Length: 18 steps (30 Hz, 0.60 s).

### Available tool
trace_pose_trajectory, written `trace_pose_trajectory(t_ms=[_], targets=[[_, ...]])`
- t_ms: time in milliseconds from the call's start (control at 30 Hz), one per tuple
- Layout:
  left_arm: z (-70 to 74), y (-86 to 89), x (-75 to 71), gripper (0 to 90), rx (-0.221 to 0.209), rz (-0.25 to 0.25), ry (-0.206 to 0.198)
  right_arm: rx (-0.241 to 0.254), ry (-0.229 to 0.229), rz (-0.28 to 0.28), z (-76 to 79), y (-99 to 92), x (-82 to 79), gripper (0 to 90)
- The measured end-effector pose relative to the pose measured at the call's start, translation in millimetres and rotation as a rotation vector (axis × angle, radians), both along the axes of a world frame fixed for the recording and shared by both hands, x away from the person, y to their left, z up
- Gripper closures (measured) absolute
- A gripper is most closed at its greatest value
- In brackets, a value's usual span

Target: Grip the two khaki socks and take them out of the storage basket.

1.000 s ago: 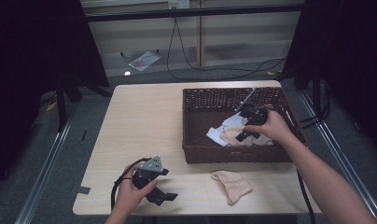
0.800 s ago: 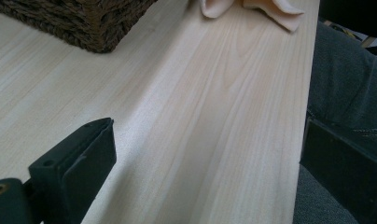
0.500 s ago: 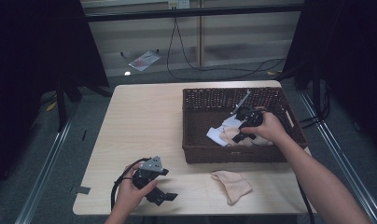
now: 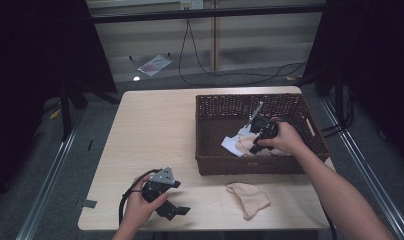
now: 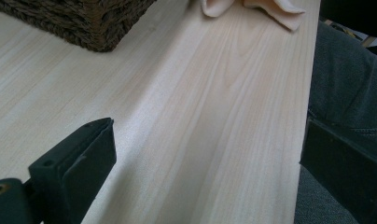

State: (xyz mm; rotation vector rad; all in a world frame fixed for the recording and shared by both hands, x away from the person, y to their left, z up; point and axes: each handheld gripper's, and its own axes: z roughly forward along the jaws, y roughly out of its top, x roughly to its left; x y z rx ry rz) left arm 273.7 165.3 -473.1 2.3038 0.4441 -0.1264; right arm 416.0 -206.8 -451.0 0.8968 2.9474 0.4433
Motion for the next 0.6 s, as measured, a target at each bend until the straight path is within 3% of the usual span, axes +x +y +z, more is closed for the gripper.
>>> trace_pose_trajectory(t_ms=[100,267,600], targets=[[0.3,0.4,0.1,3.2,-0.003,0.001,-0.002,-0.006,-0.003,0.030,-1.5,3.6,-0.9,67.5],[0.7,0.0,-0.9,3.2,-0.012,0.010,-0.003,0.014,0.018,-0.004,0.0,1.7,-0.4,76.3],[0.7,0.0,-0.7,3.1,-0.012,0.007,-0.001,0.066,0.048,-0.064,13.0,-5.2,-2.6,79.9]])
